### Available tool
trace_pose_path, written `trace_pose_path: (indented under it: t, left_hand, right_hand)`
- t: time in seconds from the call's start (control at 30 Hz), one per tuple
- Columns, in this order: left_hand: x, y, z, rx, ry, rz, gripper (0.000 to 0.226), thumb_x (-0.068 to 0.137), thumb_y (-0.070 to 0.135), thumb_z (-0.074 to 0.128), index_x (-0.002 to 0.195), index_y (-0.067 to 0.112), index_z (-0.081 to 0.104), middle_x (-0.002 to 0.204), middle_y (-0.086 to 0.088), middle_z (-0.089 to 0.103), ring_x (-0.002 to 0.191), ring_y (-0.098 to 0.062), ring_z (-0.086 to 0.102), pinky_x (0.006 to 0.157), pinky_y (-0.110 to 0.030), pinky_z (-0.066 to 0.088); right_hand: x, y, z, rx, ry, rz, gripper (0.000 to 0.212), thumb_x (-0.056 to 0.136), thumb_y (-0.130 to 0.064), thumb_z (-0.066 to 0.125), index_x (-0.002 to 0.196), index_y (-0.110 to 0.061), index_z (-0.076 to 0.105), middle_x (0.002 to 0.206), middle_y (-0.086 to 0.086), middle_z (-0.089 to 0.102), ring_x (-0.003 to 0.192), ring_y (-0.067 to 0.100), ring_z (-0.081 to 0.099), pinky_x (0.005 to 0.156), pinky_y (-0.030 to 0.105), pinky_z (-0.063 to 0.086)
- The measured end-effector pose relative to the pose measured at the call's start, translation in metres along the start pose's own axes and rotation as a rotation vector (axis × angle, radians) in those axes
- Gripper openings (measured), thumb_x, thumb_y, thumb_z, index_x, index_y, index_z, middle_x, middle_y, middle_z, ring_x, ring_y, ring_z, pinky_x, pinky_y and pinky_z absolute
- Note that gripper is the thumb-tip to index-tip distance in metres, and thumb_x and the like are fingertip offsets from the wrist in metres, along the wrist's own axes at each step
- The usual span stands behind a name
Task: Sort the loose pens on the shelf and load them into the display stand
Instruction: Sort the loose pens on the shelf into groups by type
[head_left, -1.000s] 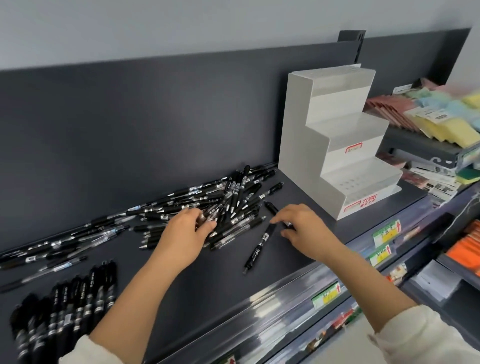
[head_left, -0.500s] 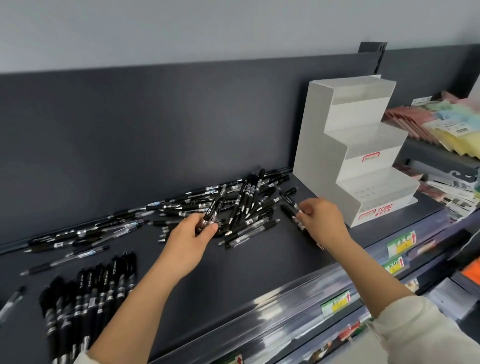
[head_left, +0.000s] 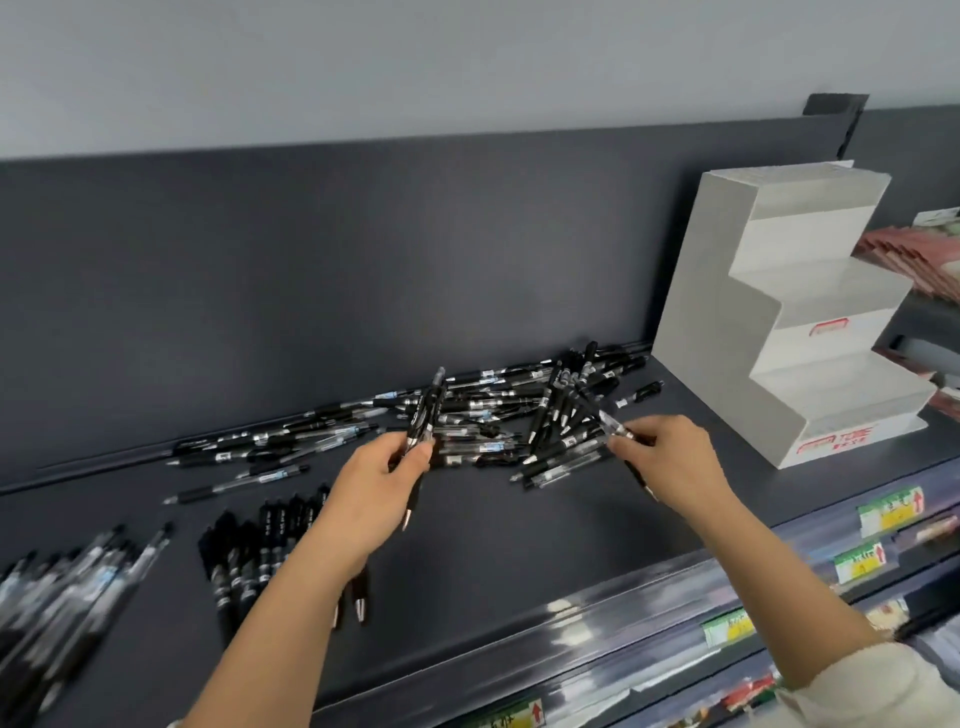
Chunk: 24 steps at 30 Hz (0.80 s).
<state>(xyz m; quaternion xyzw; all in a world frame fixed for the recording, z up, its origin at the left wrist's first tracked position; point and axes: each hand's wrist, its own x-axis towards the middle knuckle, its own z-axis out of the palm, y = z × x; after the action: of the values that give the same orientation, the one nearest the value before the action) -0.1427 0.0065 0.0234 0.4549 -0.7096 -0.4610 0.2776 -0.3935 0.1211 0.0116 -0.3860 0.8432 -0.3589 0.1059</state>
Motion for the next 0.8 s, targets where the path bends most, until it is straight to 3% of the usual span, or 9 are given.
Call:
trace_pose_path:
  t: [0.17,0.23,0.33,0.4,0.47,0.53,0.67,0.73,0.8]
  left_hand:
    - [-0.022,-0.029,-0.055,-0.231,-0.002,-0.184,0.012,0.091,0.016,0.060,0.090,0.010,0.071,0.089,-0.011,0.062,0.083,-0.018,0.062,0.070,-0.029,0.057]
    - [-0.030,-0.040,-0.072,-0.197,0.048,-0.230,0.013,0.089,0.019,0.064,0.082,0.012,0.073,0.086,-0.011,0.064,0.079,-0.021,0.063,0.071,-0.031,0.057]
    - [-0.039,-0.049,-0.086,-0.090,0.102,-0.284,0.017,0.091,0.026,0.060,0.083,0.015,0.070,0.087,-0.006,0.065,0.077,-0.015,0.062,0.059,-0.020,0.050]
    - [-0.041,-0.056,-0.087,-0.009,0.100,-0.293,0.024,0.093,0.028,0.057,0.089,0.006,0.068,0.085,-0.006,0.063,0.076,-0.012,0.061,0.055,-0.017,0.050]
    - [-0.040,-0.063,-0.085,0.091,0.104,-0.281,0.033,0.092,0.032,0.058,0.090,0.000,0.066,0.080,-0.010,0.061,0.075,-0.021,0.063,0.062,-0.028,0.058]
    - [-0.039,-0.066,-0.081,0.201,0.119,-0.268,0.032,0.091,0.035,0.058,0.079,0.007,0.067,0.074,-0.011,0.063,0.076,-0.028,0.066,0.072,-0.040,0.059]
    - [-0.037,-0.060,-0.074,0.395,0.131,-0.236,0.028,0.091,0.039,0.055,0.074,0.017,0.063,0.065,0.003,0.059,0.061,-0.016,0.061,0.058,-0.029,0.048]
    - [-0.036,-0.057,-0.072,0.454,0.136,-0.256,0.027,0.091,0.042,0.053,0.081,0.020,0.065,0.072,0.007,0.061,0.064,-0.012,0.058,0.059,-0.026,0.046]
    - [-0.034,-0.055,-0.070,0.506,0.131,-0.279,0.029,0.091,0.044,0.052,0.078,0.021,0.064,0.070,0.006,0.059,0.063,-0.013,0.056,0.058,-0.026,0.044]
  right_hand:
    - [-0.041,-0.073,0.058,0.270,-0.354,0.018,0.028,0.084,-0.030,0.067,0.078,-0.003,0.068,0.062,0.003,0.051,0.059,0.013,0.045,0.059,0.026,0.033]
    - [-0.052,-0.091,0.087,0.308,-0.459,0.040,0.030,0.084,-0.032,0.068,0.081,-0.002,0.068,0.066,0.004,0.053,0.065,0.014,0.047,0.063,0.028,0.035]
    - [-0.065,-0.111,0.119,0.324,-0.543,0.087,0.027,0.084,-0.032,0.067,0.082,-0.006,0.071,0.069,0.003,0.056,0.067,0.014,0.050,0.065,0.028,0.038]
    - [-0.070,-0.119,0.135,0.300,-0.549,0.092,0.034,0.086,-0.033,0.065,0.087,0.001,0.067,0.070,0.005,0.054,0.066,0.016,0.048,0.062,0.028,0.036]
    - [-0.074,-0.124,0.147,0.186,-0.504,0.057,0.036,0.088,-0.033,0.061,0.081,0.002,0.064,0.065,0.004,0.052,0.061,0.016,0.047,0.057,0.028,0.034]
    - [-0.078,-0.126,0.155,0.024,-0.412,-0.015,0.035,0.088,-0.033,0.058,0.067,-0.006,0.059,0.058,0.003,0.050,0.054,0.018,0.047,0.052,0.028,0.035]
    - [-0.086,-0.123,0.158,-0.058,-0.286,-0.108,0.039,0.086,-0.033,0.059,0.056,-0.010,0.049,0.066,0.005,0.052,0.055,0.019,0.048,0.054,0.029,0.039]
    - [-0.085,-0.123,0.154,-0.059,-0.305,-0.113,0.031,0.088,-0.034,0.058,0.070,-0.009,0.063,0.075,0.006,0.060,0.063,0.019,0.056,0.059,0.029,0.045]
    - [-0.085,-0.122,0.150,-0.052,-0.339,-0.112,0.026,0.089,-0.034,0.057,0.098,-0.012,0.066,0.081,0.001,0.064,0.072,0.016,0.059,0.064,0.026,0.044]
